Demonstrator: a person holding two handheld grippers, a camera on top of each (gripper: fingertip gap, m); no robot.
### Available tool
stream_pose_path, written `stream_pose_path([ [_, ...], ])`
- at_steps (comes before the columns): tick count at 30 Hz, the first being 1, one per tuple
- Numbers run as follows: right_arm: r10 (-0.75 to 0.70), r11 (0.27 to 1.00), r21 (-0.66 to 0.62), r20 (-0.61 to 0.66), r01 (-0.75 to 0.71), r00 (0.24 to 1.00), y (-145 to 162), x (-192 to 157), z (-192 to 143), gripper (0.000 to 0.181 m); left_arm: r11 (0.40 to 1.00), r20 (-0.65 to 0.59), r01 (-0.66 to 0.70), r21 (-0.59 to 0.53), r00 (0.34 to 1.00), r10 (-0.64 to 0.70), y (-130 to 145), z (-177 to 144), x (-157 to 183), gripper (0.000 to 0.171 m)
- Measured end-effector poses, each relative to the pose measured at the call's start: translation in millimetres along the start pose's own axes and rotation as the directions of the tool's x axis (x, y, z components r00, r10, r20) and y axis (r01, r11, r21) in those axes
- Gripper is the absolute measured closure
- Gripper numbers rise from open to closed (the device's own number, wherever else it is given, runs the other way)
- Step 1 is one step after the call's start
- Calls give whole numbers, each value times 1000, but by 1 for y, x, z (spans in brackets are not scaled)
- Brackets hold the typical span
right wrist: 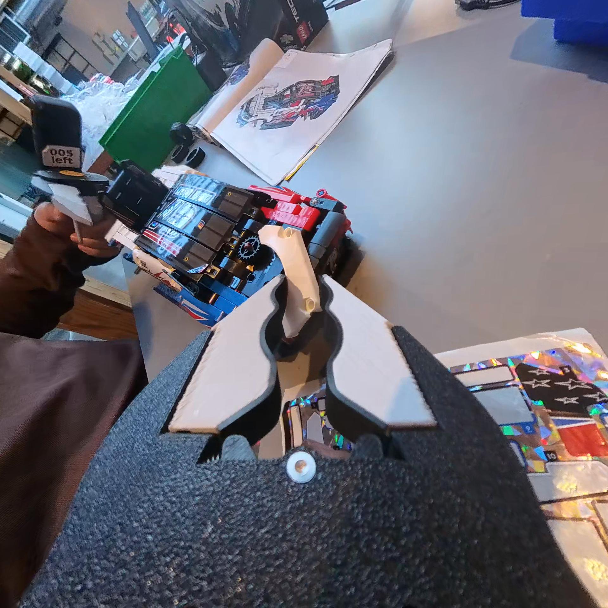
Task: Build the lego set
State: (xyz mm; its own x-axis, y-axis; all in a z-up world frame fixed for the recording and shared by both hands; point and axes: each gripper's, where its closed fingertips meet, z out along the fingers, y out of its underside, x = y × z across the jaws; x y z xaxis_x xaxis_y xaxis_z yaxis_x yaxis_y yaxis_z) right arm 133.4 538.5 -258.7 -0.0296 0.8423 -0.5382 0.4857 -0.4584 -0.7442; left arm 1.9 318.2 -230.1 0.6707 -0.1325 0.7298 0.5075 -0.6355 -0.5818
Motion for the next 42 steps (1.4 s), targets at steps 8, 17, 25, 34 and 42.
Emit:
stream_pose_path([
  [8, -32, 999, -15, -17, 31, 999, 0, -2, 2, 163, 999, -28, 51, 12, 998, -51, 6, 1, -16, 102],
  [17, -620, 776, -20, -212, 631, 756, -44, -97, -10, 163, 946, 233, -322, 42, 924, 304, -22, -37, -11, 110],
  [25, -958, 287, -199, -69, 937, 279, 31, -189, 102, 162, 820, 48, -567, -77, 820, 571, -5, -8, 43, 117],
  [34, -973, 221, -166, -103, 961, 206, 37, -194, 111, 162, 634, 30, -727, -265, 651, 759, 19, 13, 38, 127],
  [42, -979, 177, -99, -123, 979, 165, 41, -191, 120, 160, 604, -17, -746, -281, 633, 774, 18, 22, 38, 131],
])
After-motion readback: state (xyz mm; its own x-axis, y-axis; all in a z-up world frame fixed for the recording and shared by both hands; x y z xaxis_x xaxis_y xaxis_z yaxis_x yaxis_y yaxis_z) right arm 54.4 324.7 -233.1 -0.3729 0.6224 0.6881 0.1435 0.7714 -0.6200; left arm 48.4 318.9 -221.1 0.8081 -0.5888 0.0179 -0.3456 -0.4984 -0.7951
